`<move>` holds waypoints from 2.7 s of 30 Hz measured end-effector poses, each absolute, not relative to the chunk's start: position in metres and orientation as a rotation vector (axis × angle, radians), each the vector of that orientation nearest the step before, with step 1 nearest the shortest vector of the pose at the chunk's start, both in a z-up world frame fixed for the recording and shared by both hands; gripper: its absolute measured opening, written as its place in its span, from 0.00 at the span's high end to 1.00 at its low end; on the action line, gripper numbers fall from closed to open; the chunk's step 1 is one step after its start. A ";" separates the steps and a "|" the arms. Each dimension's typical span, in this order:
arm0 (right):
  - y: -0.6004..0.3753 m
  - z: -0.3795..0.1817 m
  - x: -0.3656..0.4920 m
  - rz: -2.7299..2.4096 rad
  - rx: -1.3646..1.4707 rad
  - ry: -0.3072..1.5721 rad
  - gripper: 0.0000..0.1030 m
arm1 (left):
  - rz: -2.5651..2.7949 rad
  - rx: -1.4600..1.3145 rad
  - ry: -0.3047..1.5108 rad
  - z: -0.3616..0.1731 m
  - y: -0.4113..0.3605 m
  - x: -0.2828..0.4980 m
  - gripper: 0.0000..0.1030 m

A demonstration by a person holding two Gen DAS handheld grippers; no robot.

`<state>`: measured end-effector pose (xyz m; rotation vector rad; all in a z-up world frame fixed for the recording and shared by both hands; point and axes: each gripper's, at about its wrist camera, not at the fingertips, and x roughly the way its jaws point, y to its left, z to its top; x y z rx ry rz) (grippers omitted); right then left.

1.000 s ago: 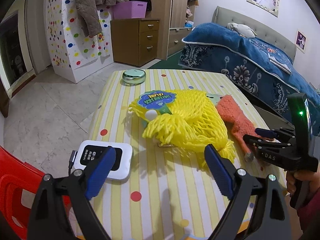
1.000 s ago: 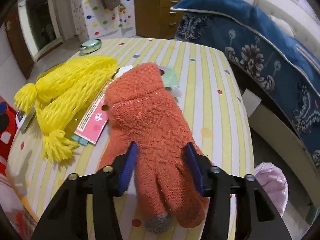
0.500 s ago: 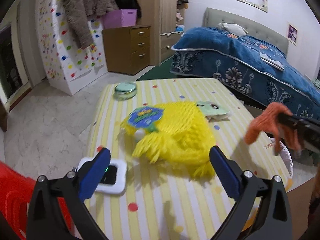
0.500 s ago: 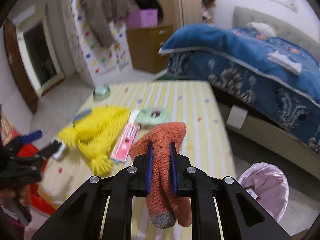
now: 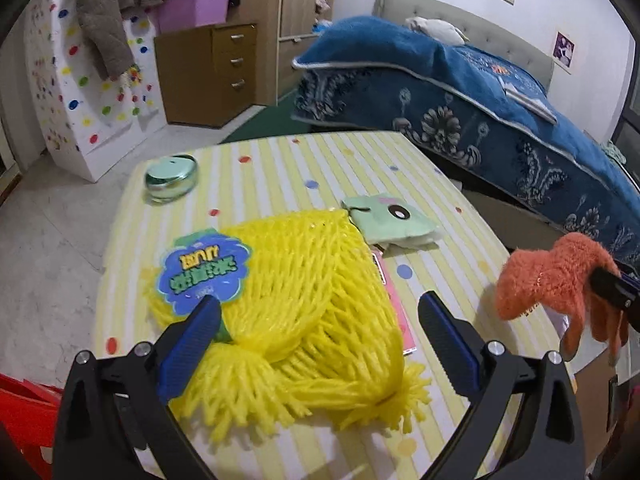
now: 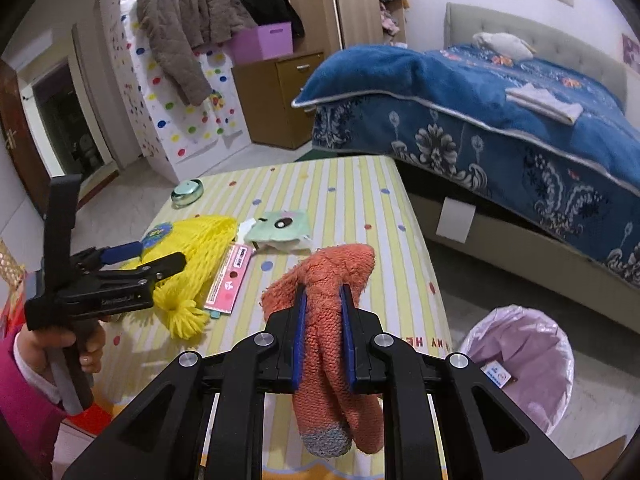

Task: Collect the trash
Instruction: 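Grasp the orange knitted glove with the right tool, then grasp the yellow foam net with the left tool while the right holds the glove, then carry net and glove over the pink bin and open both tools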

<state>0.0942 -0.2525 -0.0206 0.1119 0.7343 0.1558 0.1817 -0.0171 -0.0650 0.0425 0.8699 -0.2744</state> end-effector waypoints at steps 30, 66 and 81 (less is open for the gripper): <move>-0.244 -0.012 0.065 0.176 0.100 0.703 0.85 | -0.307 0.057 0.699 -0.008 0.004 0.124 0.89; -0.340 0.002 0.004 -0.074 0.151 0.629 0.85 | -0.677 0.089 0.549 0.040 -0.125 0.056 0.89; -0.415 -0.023 -0.033 -0.278 0.191 0.688 0.85 | -0.919 0.171 0.617 0.001 -0.253 0.048 0.89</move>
